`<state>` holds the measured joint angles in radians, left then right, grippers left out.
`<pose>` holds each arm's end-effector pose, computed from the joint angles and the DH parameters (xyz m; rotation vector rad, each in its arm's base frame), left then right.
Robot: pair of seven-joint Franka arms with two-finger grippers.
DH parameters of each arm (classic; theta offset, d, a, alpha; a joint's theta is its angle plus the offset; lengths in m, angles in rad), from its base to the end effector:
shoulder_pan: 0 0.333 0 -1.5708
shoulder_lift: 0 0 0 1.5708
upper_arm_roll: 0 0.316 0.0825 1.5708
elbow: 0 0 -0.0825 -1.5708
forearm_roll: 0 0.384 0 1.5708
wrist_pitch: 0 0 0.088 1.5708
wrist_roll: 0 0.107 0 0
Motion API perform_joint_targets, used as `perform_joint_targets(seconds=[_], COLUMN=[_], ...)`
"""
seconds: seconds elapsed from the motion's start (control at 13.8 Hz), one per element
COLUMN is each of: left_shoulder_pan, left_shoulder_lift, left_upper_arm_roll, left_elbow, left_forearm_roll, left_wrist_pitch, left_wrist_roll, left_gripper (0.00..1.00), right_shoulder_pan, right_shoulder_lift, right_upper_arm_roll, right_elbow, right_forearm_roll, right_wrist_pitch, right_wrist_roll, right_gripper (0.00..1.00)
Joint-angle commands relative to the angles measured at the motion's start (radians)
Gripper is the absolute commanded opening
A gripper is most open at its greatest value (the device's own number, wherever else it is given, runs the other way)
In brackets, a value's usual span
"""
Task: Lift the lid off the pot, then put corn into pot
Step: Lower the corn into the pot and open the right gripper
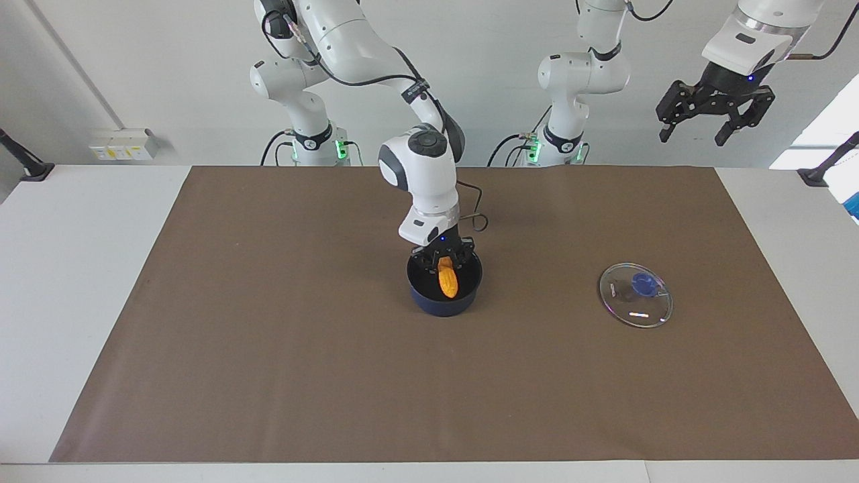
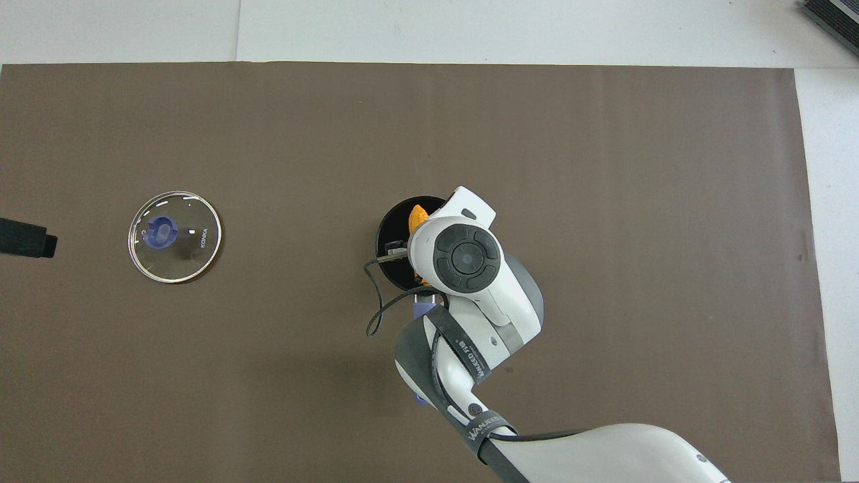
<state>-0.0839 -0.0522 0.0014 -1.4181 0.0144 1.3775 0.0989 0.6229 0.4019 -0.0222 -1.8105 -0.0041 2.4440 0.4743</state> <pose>0.5127 -0.0406 0.7058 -3.1149 0.2788 -0.0180 0.5493 0.3779 0.3439 -3.0105 -0.1990 -0.3104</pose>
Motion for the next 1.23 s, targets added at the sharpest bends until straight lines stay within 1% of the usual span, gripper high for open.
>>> perform_joint_targets(seconds=[0.0, 0.29, 0.87, 0.94, 1.01, 1.08, 1.16], left_shoulder_pan=[0.007, 0.007, 0.007, 0.007, 0.007, 0.007, 0.007], left_shoulder_lift=[-0.017, -0.017, -0.017, -0.017, -0.017, -0.017, -0.017], left_upper_arm_roll=[-0.003, -0.003, -0.003, -0.003, -0.003, -0.003, -0.003], left_elbow=[-0.012, -0.012, -0.012, -0.012, -0.012, -0.012, -0.012], left_forearm_roll=[-0.001, -0.001, -0.001, -0.001, -0.001, -0.001, -0.001], left_wrist_pitch=[-0.011, -0.011, -0.011, -0.011, -0.011, -0.011, -0.011], left_wrist_roll=[-0.005, -0.005, -0.005, -0.005, -0.005, -0.005, -0.005], left_gripper=[1.00, 1.00, 1.00, 1.00, 1.00, 1.00, 1.00], right_shoulder_pan=[-0.006, -0.006, -0.005, -0.005, -0.005, -0.003, -0.005], right_shoulder_lift=[0.000, 0.003, -0.005, -0.005, -0.005, -0.005, -0.003], right_upper_arm_roll=[0.008, 0.010, 0.015, 0.016, 0.016, 0.024, 0.024], right_elbow=[-0.015, -0.023, -0.038, -0.038, -0.036, -0.036, -0.035], right_forearm_roll=[0.027, 0.026, 0.027, 0.027, 0.027, 0.027, 0.027], right_wrist_pitch=[0.015, 0.015, 0.009, 0.009, 0.009, 0.009, 0.009], right_wrist_roll=[-0.025, -0.029, 0.020, 0.020, 0.020, 0.020, 0.020], right_gripper=[0.00, 0.00, 0.00, 0.08, 0.27, 0.51, 0.88])
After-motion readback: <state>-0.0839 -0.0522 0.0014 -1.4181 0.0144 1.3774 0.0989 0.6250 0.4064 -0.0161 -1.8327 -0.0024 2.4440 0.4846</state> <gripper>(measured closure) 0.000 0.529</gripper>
